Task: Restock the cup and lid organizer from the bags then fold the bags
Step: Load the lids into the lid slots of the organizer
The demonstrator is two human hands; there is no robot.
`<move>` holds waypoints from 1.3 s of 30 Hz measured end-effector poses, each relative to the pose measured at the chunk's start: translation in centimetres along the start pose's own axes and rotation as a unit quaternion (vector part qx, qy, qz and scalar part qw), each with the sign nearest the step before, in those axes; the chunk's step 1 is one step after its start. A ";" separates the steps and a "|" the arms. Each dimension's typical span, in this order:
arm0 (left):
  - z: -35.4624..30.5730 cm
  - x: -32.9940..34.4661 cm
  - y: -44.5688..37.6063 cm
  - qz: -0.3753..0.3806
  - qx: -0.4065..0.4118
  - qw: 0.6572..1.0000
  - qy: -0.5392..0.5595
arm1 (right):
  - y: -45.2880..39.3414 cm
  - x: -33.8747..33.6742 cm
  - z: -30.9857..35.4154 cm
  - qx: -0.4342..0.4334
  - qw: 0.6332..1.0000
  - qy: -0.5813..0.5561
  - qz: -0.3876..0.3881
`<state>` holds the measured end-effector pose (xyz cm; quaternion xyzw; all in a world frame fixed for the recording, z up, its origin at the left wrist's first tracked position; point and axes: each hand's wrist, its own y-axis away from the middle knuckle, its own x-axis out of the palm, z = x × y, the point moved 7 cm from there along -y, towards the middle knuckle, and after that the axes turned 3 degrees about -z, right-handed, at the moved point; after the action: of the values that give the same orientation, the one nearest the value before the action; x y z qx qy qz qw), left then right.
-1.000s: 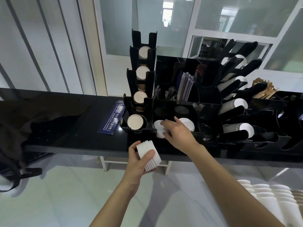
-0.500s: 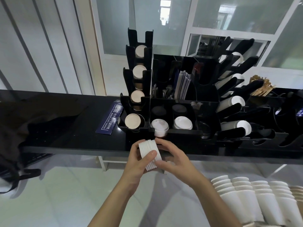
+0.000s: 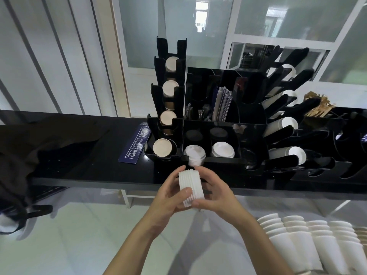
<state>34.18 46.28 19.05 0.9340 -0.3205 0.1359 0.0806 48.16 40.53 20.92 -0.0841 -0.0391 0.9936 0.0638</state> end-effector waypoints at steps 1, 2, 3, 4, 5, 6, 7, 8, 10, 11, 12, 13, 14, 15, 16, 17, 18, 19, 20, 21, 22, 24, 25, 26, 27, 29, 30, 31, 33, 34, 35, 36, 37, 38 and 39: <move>-0.1 0.1 0.0 0.003 -0.001 1.000 -0.001 | 0.0 -0.1 0.0 0.001 1.000 -0.002 -0.002; -0.1 0.2 0.0 0.004 -0.001 1.000 -0.002 | 0.1 -0.1 -0.1 0.000 1.000 -0.002 -0.006; -0.2 0.3 0.0 0.004 0.000 1.000 -0.002 | 0.1 -0.2 -0.1 -0.003 1.000 0.000 -0.011; -0.3 0.4 0.1 0.005 0.001 1.000 -0.001 | 0.1 -0.3 0.0 -0.006 1.000 0.003 -0.018; -0.3 0.5 0.1 0.006 0.002 1.000 0.001 | 0.2 -0.3 0.0 -0.011 1.000 0.007 -0.023; -0.4 0.6 0.1 0.009 0.002 1.000 0.003 | 0.2 -0.4 0.1 -0.016 1.000 0.009 -0.025; -0.5 0.7 0.1 0.012 0.002 1.000 0.006 | 0.2 -0.5 0.1 -0.022 0.999 0.008 -0.026; -0.5 0.7 0.2 0.015 0.003 1.000 0.009 | 0.2 -0.5 0.2 -0.024 0.999 0.000 -0.026; -0.6 0.7 0.2 0.019 0.006 1.000 0.020 | 0.2 -0.6 0.2 -0.024 0.999 -0.028 -0.025; -0.6 0.7 0.2 0.019 0.008 0.999 0.026 | 0.2 -0.7 0.2 -0.023 0.999 -0.039 -0.026; -0.6 0.6 0.2 0.018 0.009 0.999 0.029 | 0.1 -0.8 0.2 -0.023 0.998 -0.043 -0.027; -0.7 0.6 0.2 0.016 0.012 0.999 0.030 | -0.1 -0.8 0.1 -0.022 0.998 -0.043 -0.028; -0.7 0.6 0.1 0.011 0.015 0.999 0.029 | -0.3 -0.9 0.0 -0.020 0.998 -0.043 -0.028; -0.6 0.5 0.1 0.003 0.017 0.999 0.030 | -0.6 -1.0 0.0 -0.017 0.998 -0.048 -0.029; -0.6 0.3 0.0 -0.010 0.018 0.999 0.033 | -0.9 -1.3 0.0 -0.015 0.998 -0.054 -0.036; -0.6 0.0 0.0 -0.025 0.018 0.999 0.041 | -1.3 -1.8 0.1 -0.014 0.997 -0.057 -0.050; -0.5 -0.2 -0.1 -0.039 0.017 0.998 0.049 | -1.8 -2.4 0.3 -0.015 0.996 -0.050 -0.070; -0.4 -0.5 -0.1 -0.052 0.016 0.997 0.054 | -2.4 -3.2 0.6 -0.020 0.995 -0.033 -0.095; -0.4 -0.7 -0.2 -0.064 0.015 0.996 0.057 | -3.0 -4.0 1.0 -0.029 0.993 -0.006 -0.117; -0.4 -0.9 -0.2 -0.074 0.015 0.995 0.060 | -3.8 -4.7 1.3 -0.037 0.990 0.033 -0.133; -0.3 -1.1 -0.2 -0.083 0.014 0.994 0.066 | -4.7 -5.3 1.7 -0.040 0.985 0.081 -0.144; -0.2 -1.5 -0.2 -0.100 0.010 0.992 0.077 | -6.5 -6.2 2.3 -0.041 0.968 0.187 -0.161; -0.2 -1.6 -0.2 -0.105 0.008 0.991 0.079 | -7.4 -6.5 2.7 -0.047 0.956 0.238 -0.167; -0.2 -1.6 -0.3 -0.108 0.007 0.991 0.082 | -8.4 -6.7 3.1 -0.055 0.943 0.282 -0.169; -0.1 -1.6 -0.3 -0.110 0.008 0.990 0.085 | -9.3 -6.7 3.4 -0.059 0.931 0.320 -0.163; -0.1 -1.7 -0.3 -0.114 0.008 0.990 0.086 | -11.1 -6.4 3.5 -0.056 0.909 0.391 -0.129; -0.1 -1.7 -0.3 -0.114 0.008 0.990 0.086 | -12.0 -6.1 3.4 -0.057 0.895 0.429 -0.106; -0.1 -1.7 -0.3 -0.114 0.008 0.990 0.085 | -12.8 -5.8 3.1 -0.065 0.878 0.466 -0.083; -0.2 -1.7 -0.3 -0.113 0.009 0.990 0.085 | -13.9 -5.2 2.7 -0.087 0.846 0.523 -0.058; -0.2 -1.7 -0.3 -0.113 0.010 0.990 0.086 | -14.3 -5.0 2.6 -0.095 0.830 0.547 -0.057; -0.2 -1.7 -0.4 -0.112 0.010 0.990 0.088 | -14.6 -5.1 2.5 -0.103 0.812 0.571 -0.061; -0.2 -1.6 -0.4 -0.110 0.009 0.990 0.089 | -14.9 -5.2 2.5 -0.109 0.793 0.595 -0.066; -0.1 -1.5 -0.4 -0.107 0.007 0.990 0.090 | -15.0 -5.4 2.4 -0.114 0.775 0.617 -0.070; 0.0 -1.5 -0.4 -0.105 0.005 0.991 0.088 | -15.1 -5.6 2.3 -0.116 0.761 0.634 -0.071; 0.1 -1.4 -0.5 -0.104 0.004 0.991 0.087 | -15.1 -5.7 2.0 -0.117 0.752 0.645 -0.069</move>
<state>33.42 47.44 18.47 0.9472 -0.2134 0.2084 0.1181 55.21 54.58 25.17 -0.7089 -0.1105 0.6839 0.1322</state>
